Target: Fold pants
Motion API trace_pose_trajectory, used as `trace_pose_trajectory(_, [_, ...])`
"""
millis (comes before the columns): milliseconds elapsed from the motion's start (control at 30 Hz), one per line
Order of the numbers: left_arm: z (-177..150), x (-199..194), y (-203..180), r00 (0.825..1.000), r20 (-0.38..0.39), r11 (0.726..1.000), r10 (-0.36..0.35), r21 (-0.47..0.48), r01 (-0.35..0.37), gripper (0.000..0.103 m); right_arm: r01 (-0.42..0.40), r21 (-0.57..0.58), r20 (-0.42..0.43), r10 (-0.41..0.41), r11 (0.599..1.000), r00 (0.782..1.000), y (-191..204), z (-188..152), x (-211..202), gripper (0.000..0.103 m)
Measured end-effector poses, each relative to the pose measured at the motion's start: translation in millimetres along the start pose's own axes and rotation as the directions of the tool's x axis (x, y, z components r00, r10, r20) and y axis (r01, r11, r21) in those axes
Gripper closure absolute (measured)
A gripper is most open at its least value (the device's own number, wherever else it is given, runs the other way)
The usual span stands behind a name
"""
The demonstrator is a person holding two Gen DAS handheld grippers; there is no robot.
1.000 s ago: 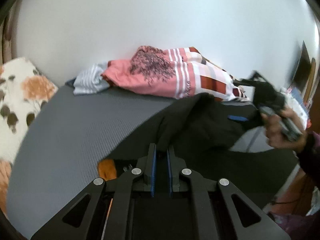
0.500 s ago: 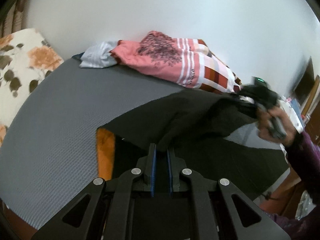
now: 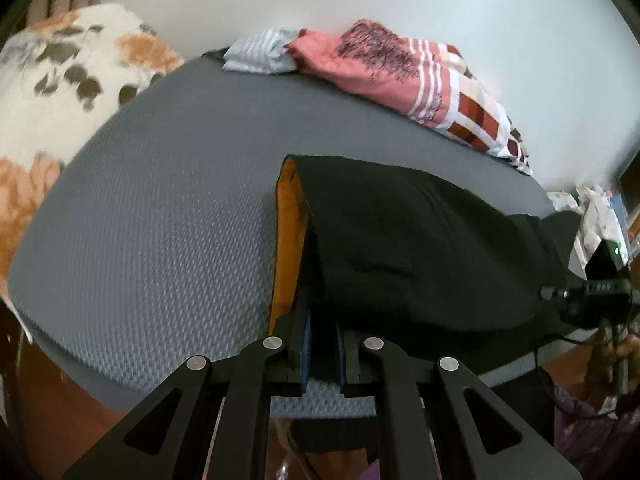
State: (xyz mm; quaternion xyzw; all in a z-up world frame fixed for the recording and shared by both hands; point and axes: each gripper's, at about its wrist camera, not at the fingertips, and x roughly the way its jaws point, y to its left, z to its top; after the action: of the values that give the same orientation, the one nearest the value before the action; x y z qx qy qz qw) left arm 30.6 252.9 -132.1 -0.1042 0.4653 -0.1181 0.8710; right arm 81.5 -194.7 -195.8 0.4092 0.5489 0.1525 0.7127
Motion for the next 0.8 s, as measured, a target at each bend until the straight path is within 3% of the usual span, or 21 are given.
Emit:
trace_pose_trajectory(367, [-16.6,11.1,5.2,0.999,-0.032,0.999,0.032,-0.002,-0.032,0.093,0.030,0.013,-0.023,-0.030,0.999,0.999,-19.1,-26.8,0.1,0.096])
trace_pose_trajectory(533, [-14.8,6.8,13.4,0.989,-0.014,0.989,0.147,0.000,-0.147,0.093,0.016,0.024,-0.031,-0.016,1.000,0.999,-32.2,-32.6,-0.9,0.097])
trace_pose_trajectory(667, [-1.1,-27.3,29.1,0.963,0.074,0.963,0.260,-0.093,-0.253,0.093,0.001,0.028,-0.030,-0.001,1.000,1.000,-36.1,-34.2,-2.6,0.097])
trace_pose_trajectory(733, [6.4,-42.4,25.1,0.966,0.114,0.970,0.233,-0.092,-0.224,0.093,-0.046,0.055,-0.032,0.048,0.997,0.998,-43.1,-34.4,-2.3,0.096])
trace_pose_trajectory(800, [15.8,-45.0,-6.0,0.978,0.111,0.985,0.175,-0.021,-0.174,0.092,-0.072,0.067,-0.031,0.075,0.995,0.997,-46.7,-34.7,-2.1,0.095])
